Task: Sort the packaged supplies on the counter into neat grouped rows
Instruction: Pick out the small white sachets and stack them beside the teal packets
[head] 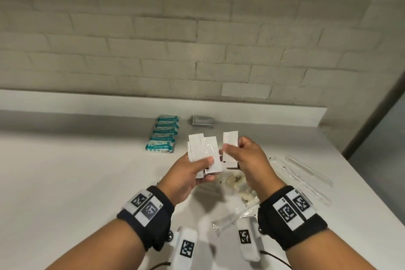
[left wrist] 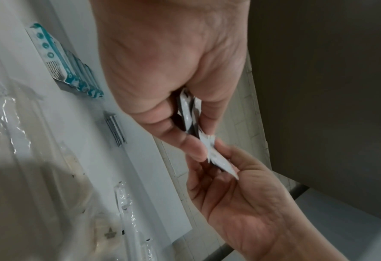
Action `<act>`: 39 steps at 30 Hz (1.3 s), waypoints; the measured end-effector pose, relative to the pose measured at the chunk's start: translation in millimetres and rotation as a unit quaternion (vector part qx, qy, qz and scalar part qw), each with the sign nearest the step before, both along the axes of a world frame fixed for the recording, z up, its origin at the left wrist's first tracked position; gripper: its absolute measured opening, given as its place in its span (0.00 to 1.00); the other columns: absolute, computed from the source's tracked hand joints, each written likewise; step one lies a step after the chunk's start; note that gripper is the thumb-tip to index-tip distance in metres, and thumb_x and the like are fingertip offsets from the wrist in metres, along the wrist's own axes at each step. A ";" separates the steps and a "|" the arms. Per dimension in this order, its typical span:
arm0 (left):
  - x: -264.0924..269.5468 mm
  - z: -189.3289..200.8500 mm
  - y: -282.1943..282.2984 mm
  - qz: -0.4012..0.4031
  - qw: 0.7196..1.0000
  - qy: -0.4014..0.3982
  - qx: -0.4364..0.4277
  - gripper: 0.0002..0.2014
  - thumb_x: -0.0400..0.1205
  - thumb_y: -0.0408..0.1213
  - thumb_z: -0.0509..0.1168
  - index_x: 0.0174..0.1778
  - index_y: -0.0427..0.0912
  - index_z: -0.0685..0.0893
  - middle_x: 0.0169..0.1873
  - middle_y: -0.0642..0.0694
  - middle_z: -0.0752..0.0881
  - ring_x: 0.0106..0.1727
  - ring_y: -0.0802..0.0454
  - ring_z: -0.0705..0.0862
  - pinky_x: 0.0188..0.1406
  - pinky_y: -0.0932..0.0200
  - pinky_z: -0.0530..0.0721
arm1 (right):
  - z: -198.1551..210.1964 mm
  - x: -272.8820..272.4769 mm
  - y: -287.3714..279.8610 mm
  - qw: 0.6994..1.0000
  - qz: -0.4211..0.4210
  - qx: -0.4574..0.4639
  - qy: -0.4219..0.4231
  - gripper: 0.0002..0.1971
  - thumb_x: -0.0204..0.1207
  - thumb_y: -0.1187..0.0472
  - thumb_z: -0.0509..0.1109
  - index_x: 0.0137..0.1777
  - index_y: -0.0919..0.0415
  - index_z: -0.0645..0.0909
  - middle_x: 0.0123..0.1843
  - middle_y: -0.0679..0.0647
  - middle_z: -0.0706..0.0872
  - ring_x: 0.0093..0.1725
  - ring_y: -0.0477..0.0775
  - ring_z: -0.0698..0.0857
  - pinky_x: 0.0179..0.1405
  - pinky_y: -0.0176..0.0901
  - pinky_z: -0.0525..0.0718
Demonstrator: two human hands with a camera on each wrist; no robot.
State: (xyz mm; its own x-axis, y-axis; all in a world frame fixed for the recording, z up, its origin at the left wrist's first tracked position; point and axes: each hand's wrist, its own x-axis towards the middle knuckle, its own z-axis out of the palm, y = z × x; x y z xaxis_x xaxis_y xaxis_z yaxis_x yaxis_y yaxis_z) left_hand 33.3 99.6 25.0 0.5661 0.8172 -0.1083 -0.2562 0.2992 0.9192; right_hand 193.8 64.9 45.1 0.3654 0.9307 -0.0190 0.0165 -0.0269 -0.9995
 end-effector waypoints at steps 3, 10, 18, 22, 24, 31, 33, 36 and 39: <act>-7.6 -0.3 5.8 0.005 1.000 0.002 -0.018 0.13 0.82 0.29 0.65 0.63 0.40 0.81 0.47 0.43 0.90 0.41 0.49 0.90 0.34 0.62 0.88 | 5.1 0.0 1.5 0.999 -0.002 0.020 0.035 0.14 0.74 0.70 0.71 0.37 0.58 0.67 0.33 0.59 0.84 0.31 0.56 0.85 0.34 0.47 0.83; -19.6 -2.5 12.5 -0.012 1.000 -0.004 -0.001 0.10 0.86 0.35 0.60 0.60 0.47 0.81 0.45 0.50 0.92 0.43 0.52 0.90 0.36 0.62 0.87 | -2.0 -15.0 0.0 0.999 0.021 0.032 0.004 0.18 0.75 0.74 0.71 0.61 0.58 0.76 0.44 0.57 0.85 0.35 0.46 0.85 0.37 0.37 0.82; -10.8 0.9 7.4 -0.040 0.998 -0.007 -0.055 0.11 0.80 0.44 0.64 0.51 0.40 0.82 0.30 0.48 0.81 0.29 0.56 0.81 0.26 0.65 0.77 | -8.6 -26.4 -5.3 0.983 0.141 0.041 0.109 0.20 0.73 0.72 0.73 0.65 0.67 0.80 0.40 0.67 0.85 0.33 0.59 0.83 0.40 0.51 0.81; 2.1 7.2 2.4 -0.039 0.998 0.028 -0.045 0.12 0.82 0.43 0.65 0.58 0.41 0.83 0.39 0.45 0.86 0.28 0.57 0.81 0.22 0.68 0.74 | 0.1 -18.6 -6.8 0.988 0.116 0.035 0.101 0.10 0.74 0.72 0.73 0.54 0.68 0.80 0.40 0.61 0.86 0.32 0.57 0.82 0.35 0.47 0.82; 6.7 9.5 0.3 -0.029 0.998 0.044 -0.034 0.11 0.83 0.39 0.65 0.61 0.42 0.83 0.41 0.45 0.88 0.29 0.56 0.82 0.22 0.68 0.74 | 0.5 -13.9 -7.9 0.987 0.114 0.036 0.111 0.10 0.72 0.71 0.75 0.51 0.67 0.77 0.41 0.63 0.85 0.30 0.57 0.82 0.32 0.46 0.82; 22.7 12.9 -9.1 0.021 0.999 0.028 -0.028 0.11 0.85 0.38 0.62 0.61 0.40 0.81 0.46 0.42 0.88 0.35 0.52 0.87 0.27 0.64 0.83 | 3.0 16.3 -8.5 0.998 0.045 0.026 0.030 0.06 0.75 0.65 0.74 0.48 0.65 0.81 0.42 0.62 0.89 0.40 0.59 0.86 0.42 0.51 0.84; 29.8 11.9 -14.3 0.018 0.999 0.041 0.000 0.10 0.83 0.32 0.65 0.60 0.37 0.82 0.44 0.43 0.88 0.35 0.53 0.87 0.29 0.63 0.83 | 3.2 23.8 -11.0 0.998 0.059 0.003 -0.030 0.08 0.79 0.58 0.70 0.52 0.62 0.84 0.48 0.63 0.91 0.43 0.60 0.88 0.46 0.54 0.84; 41.2 11.3 -18.3 0.041 0.998 0.044 0.005 0.07 0.81 0.27 0.67 0.54 0.35 0.84 0.39 0.44 0.87 0.34 0.52 0.86 0.30 0.62 0.83 | 3.5 33.3 -13.4 0.999 0.027 0.004 -0.029 0.10 0.84 0.56 0.63 0.58 0.59 0.82 0.52 0.58 0.91 0.50 0.59 0.89 0.49 0.54 0.85; 49.9 12.0 -20.8 0.052 0.998 0.040 0.003 0.04 0.81 0.26 0.67 0.50 0.36 0.84 0.37 0.45 0.86 0.33 0.52 0.86 0.30 0.62 0.83 | 6.4 50.2 -18.9 1.000 0.003 0.026 0.005 0.08 0.85 0.57 0.62 0.56 0.56 0.81 0.50 0.55 0.88 0.46 0.54 0.86 0.44 0.49 0.82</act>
State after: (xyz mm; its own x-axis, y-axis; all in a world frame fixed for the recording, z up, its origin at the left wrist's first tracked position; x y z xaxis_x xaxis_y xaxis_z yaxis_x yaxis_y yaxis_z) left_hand 83.3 78.8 37.0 0.4677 0.8720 -0.1445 -0.2121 0.2693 0.9394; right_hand 244.0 46.0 51.6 0.3598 0.9327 0.0260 0.0067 0.0253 -0.9997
